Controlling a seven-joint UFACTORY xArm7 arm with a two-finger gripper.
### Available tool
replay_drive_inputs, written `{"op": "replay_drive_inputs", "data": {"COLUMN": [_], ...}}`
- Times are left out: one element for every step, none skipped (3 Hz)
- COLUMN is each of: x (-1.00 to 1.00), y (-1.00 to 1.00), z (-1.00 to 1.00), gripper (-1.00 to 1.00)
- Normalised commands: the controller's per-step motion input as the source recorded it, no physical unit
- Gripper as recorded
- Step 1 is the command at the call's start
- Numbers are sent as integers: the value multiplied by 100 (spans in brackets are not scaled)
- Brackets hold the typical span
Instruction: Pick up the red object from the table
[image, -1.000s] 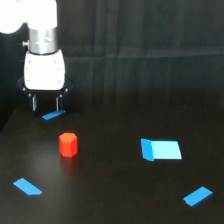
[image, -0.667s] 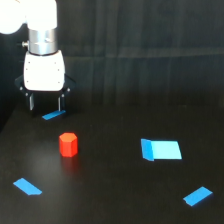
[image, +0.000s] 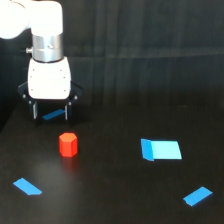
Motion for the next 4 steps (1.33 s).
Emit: {"op": "replay_drive_inputs", "data": {"x": [56,36,10,3], "y": [-84,-70,-80,-70], "z": [2,0,-22,-37], "gripper": [98,99,93,97]}}
